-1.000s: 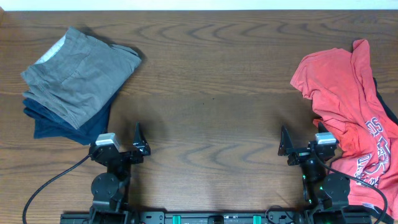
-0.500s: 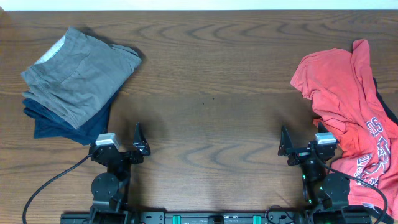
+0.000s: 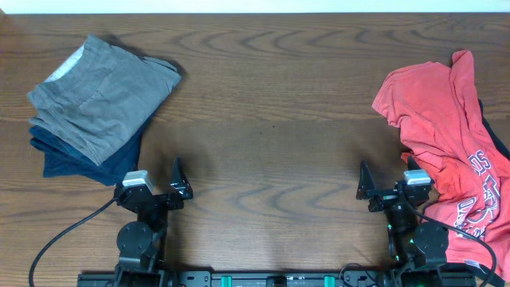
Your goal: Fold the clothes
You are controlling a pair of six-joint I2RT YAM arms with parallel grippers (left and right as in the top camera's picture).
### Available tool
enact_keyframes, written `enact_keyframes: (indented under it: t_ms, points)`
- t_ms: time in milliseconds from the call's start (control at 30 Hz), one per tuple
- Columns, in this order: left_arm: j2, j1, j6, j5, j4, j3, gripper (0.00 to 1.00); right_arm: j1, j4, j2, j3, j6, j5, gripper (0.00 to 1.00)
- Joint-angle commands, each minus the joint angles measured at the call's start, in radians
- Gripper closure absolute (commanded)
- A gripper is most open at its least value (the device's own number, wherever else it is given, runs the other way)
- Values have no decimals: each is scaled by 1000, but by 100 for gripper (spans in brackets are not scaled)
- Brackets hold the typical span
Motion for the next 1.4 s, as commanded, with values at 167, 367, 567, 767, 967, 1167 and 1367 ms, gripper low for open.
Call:
enact_keyframes:
  t_ms: [167,367,567,767,967,1167,1367]
  points:
    - [-10,-4,13,2,-16,-31,2,3,-3,-7,-1,-14,-6,1]
    - [-7,-4,13,2,-19,-31,2,3,-3,-7,-1,-14,-6,1]
    - [-7,-4,13,2,-19,-31,2,3,-3,-7,-1,-14,-6,1]
    - [-7,-4,13,2,-19,-31,2,3,-3,-7,-1,-13,-7,1]
    - [-7,-4,13,2,-19,-31,2,3,-3,-7,-1,-13,-8,1]
    - [-7,-4,13,2,-18,-31,2,4,-2,-7,-1,97,-47,1]
    - [-5,-4,-21,114,-37,-18,2,4,-69,9,33,105,-19,1]
